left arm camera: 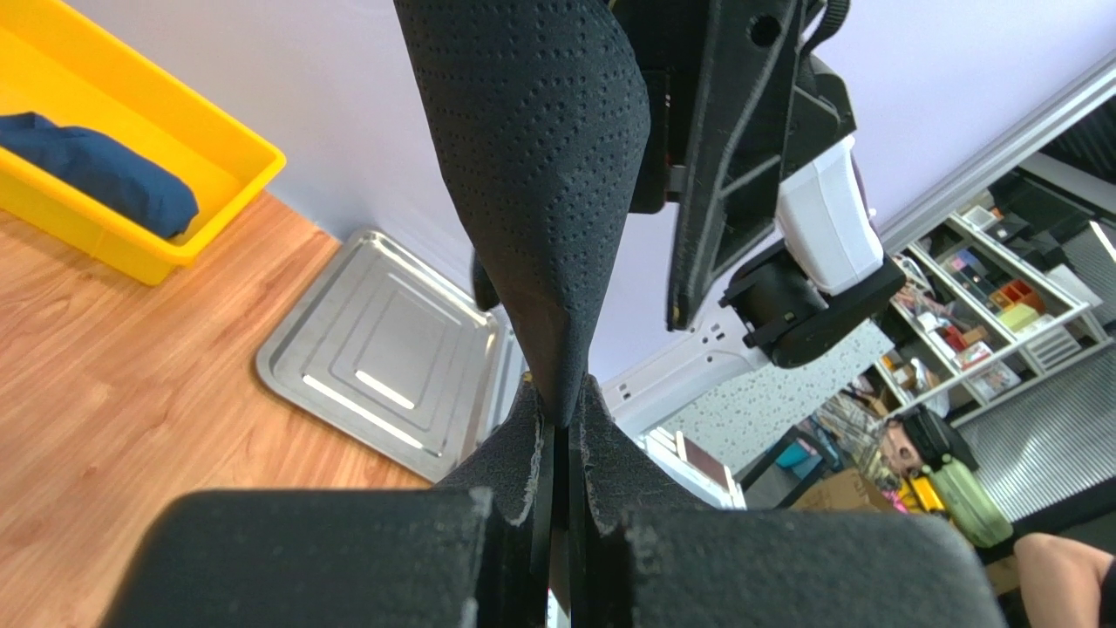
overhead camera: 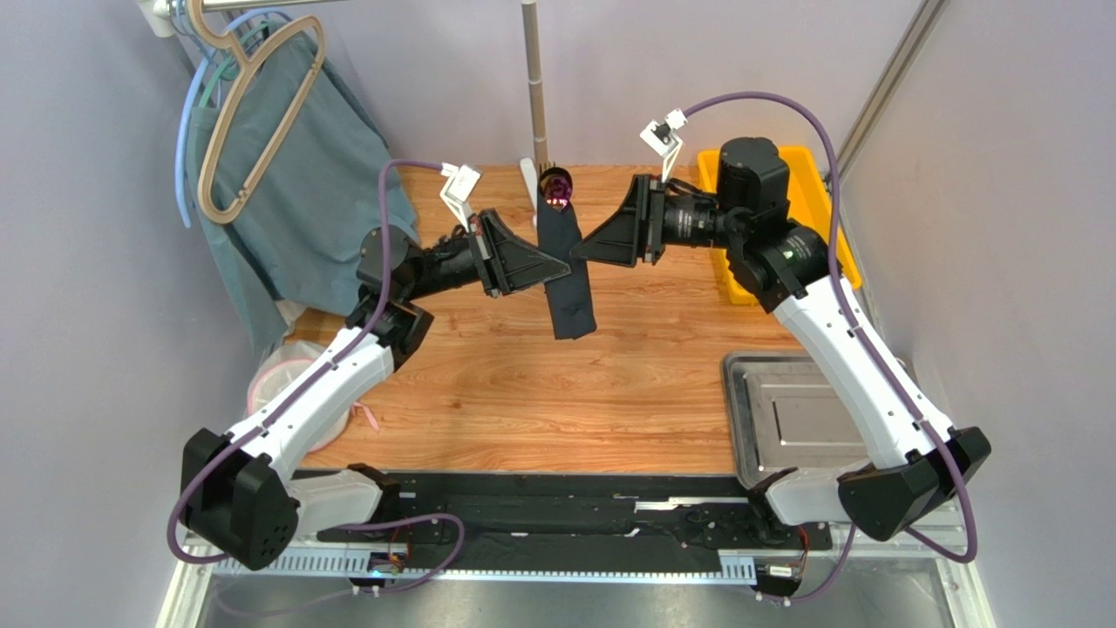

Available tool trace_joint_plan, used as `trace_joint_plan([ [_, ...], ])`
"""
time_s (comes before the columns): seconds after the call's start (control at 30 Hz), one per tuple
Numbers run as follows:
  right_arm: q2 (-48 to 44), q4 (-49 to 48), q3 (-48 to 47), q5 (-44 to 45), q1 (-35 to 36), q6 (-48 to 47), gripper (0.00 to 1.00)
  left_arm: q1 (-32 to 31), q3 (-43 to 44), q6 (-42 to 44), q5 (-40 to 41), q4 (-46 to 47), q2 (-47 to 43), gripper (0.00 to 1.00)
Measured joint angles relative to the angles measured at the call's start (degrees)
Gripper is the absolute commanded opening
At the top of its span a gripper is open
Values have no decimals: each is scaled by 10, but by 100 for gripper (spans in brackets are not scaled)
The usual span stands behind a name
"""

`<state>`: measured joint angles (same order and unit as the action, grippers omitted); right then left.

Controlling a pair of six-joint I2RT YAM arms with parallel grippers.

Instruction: Place the utensils on the paper napkin and roll it up

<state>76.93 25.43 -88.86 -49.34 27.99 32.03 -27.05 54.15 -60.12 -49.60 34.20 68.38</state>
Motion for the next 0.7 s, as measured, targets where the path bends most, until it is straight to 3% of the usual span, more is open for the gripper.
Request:
trace_joint_plan([
  [0.23, 13, -55, 12, 10, 1, 51, 39, -9, 0, -1, 3, 12, 5, 0],
  [0.47, 17, -79, 35, 10, 9, 77, 36, -14, 0, -2, 9, 13, 21, 0],
  [0.57, 17, -84, 39, 10, 9, 82, 24, -14, 0, -2, 12, 14, 24, 0],
  [0.6, 17, -85, 40, 10, 9, 83, 11, -14, 0, -2, 13, 14, 24, 0],
  [0.7, 17, -87, 42, 10, 10, 86, 0, -14, 0, -5, 15, 16, 25, 0],
])
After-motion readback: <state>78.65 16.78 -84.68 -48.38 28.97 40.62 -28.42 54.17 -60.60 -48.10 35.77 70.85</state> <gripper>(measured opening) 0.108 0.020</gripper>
